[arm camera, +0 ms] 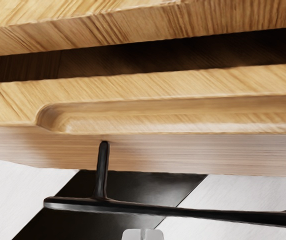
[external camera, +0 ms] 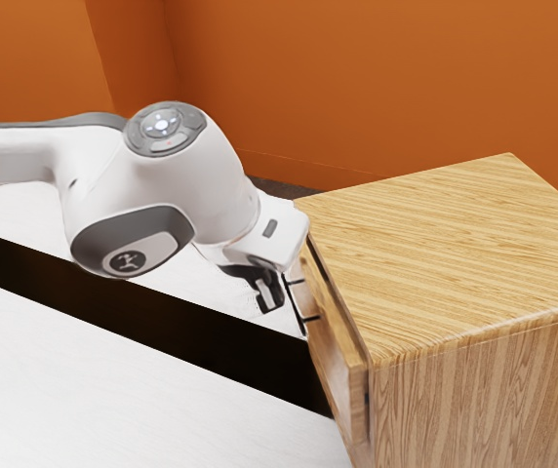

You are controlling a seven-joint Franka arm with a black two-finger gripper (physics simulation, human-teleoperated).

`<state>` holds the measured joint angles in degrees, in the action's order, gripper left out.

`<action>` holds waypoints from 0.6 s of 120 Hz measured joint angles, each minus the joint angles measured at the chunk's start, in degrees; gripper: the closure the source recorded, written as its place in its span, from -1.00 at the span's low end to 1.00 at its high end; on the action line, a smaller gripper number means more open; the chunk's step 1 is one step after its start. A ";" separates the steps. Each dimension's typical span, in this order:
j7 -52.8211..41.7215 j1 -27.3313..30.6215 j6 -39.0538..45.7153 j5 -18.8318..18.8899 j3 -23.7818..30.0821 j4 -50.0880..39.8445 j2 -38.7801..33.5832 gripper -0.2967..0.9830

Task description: Push the drawer handle with one arm to close the drawer

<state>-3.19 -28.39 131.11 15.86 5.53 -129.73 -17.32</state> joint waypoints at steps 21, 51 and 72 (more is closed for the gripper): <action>0.42 -0.37 1.20 1.04 0.07 2.60 3.11 0.69; 2.55 -0.30 -9.68 0.65 0.85 5.00 -1.47 0.69; 4.16 6.16 -20.31 0.06 0.57 16.05 -0.39 0.69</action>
<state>0.97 -22.23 110.80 15.92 6.10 -113.68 -17.71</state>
